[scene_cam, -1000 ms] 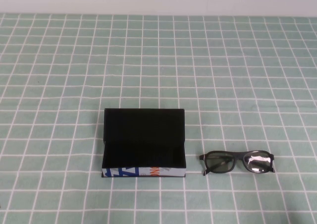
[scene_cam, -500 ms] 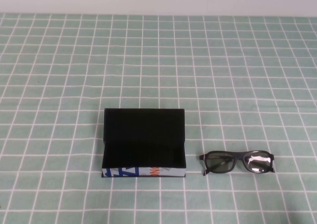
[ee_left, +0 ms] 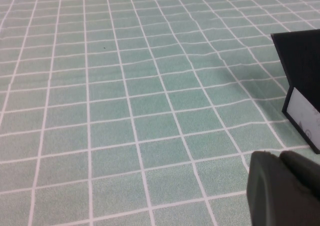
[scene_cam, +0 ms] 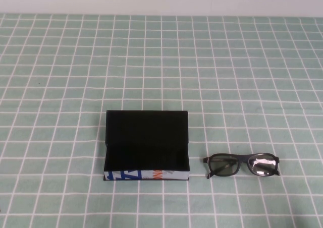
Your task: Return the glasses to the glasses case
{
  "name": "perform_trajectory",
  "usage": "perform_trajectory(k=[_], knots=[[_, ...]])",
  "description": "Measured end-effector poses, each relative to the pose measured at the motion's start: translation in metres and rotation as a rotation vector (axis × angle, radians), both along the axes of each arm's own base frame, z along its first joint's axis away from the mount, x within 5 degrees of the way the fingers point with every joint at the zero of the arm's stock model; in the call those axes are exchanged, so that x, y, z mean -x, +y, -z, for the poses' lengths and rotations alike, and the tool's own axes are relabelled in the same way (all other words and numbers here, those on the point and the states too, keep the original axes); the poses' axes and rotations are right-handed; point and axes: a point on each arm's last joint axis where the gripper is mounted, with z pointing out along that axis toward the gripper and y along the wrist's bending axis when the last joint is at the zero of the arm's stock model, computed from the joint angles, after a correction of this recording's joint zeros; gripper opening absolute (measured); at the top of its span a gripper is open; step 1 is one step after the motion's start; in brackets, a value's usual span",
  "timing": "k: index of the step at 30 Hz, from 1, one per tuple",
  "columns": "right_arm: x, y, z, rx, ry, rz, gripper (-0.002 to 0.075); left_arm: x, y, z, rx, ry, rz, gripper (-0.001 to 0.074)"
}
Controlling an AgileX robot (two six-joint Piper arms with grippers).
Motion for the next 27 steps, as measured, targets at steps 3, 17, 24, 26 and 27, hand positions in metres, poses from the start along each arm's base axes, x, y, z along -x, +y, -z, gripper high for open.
perform_trajectory(k=[3,17,24,26,27], knots=[[0.000,0.000,0.000,0.000,0.000,0.000,-0.0011,0.000,0.000,0.000,0.000,0.000,0.000,-0.0002],[-0.004,-0.003,-0.026,0.002,-0.309,0.033,-0.0011,0.000,0.000,0.000,0.000,0.000,0.000,-0.0002],[-0.001,-0.005,-0.050,0.002,-0.579,0.060,-0.0011,0.000,0.000,0.000,0.000,0.000,0.000,-0.0002],[0.002,-0.006,-0.058,0.001,-0.670,0.069,-0.0011,0.000,0.000,0.000,0.000,0.000,0.000,-0.0002],[0.004,-0.007,-0.062,0.001,-0.716,0.074,-0.0011,0.000,0.000,0.000,0.000,0.000,0.000,-0.0002]])
